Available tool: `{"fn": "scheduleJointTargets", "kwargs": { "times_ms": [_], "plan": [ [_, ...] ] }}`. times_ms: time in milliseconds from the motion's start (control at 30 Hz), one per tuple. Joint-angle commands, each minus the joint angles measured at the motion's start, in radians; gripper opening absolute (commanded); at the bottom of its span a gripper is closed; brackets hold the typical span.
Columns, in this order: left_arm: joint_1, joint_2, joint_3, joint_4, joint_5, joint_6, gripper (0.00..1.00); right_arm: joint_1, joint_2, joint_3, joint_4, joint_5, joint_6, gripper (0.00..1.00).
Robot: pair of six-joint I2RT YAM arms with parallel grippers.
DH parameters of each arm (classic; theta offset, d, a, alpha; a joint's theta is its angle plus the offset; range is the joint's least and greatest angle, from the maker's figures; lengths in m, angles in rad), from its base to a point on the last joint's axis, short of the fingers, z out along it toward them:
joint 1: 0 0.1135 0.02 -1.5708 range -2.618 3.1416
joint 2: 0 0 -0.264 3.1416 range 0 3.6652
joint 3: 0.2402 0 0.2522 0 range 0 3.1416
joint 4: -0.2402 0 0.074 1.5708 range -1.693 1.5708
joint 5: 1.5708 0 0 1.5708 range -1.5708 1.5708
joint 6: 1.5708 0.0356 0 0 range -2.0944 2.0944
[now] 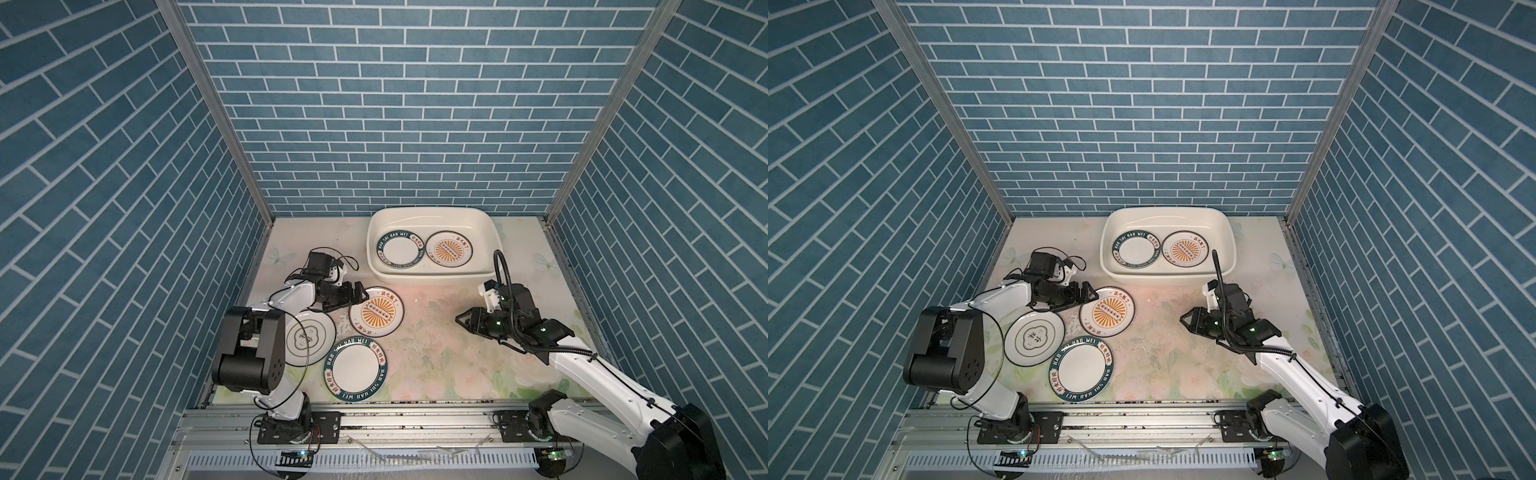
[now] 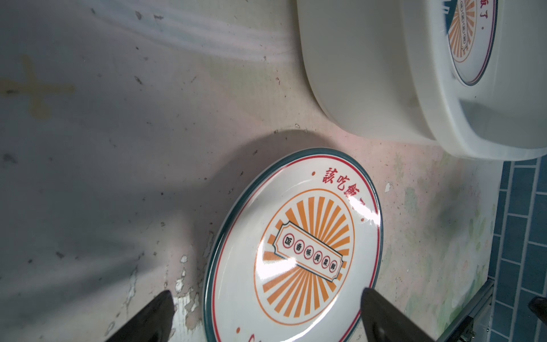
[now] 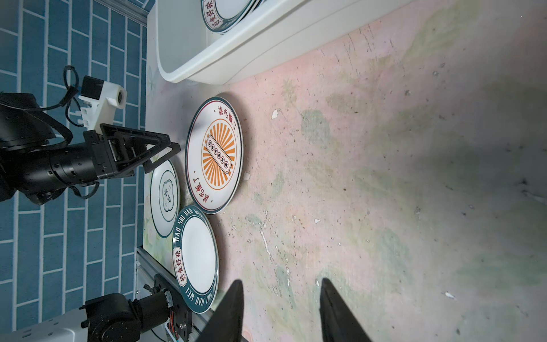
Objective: Place the plates into the plastic bin on the countertop
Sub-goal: Move the plate at the center of the table.
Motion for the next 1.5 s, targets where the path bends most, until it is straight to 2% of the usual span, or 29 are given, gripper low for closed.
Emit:
{"fn": "scheduleJointTargets", "kwargs": {
  "times_ms": [0,233,667,1033,1467],
  "plan": [
    [-0.004,0.010,-0.001,-0.004,0.008,0.005,0.99,0.008,0.011,-0.003,0.046,-0.015,0.031,0.43],
    [-0.016,0.021,-0.012,0.006,0.070,-0.005,0.99,0.009,-0.006,-0.027,0.088,-0.014,0.051,0.42],
    [-0.055,0.046,-0.015,0.003,0.070,-0.006,1.00,0.010,0.036,-0.043,0.133,-0.037,0.073,0.43],
    [-0.148,0.084,0.041,-0.004,0.130,0.005,1.00,0.023,0.134,-0.063,0.235,-0.060,0.118,0.44],
    [-0.249,0.134,0.092,-0.028,0.182,0.030,1.00,0.054,0.316,-0.075,0.354,-0.046,0.139,0.44]
  ]
}}
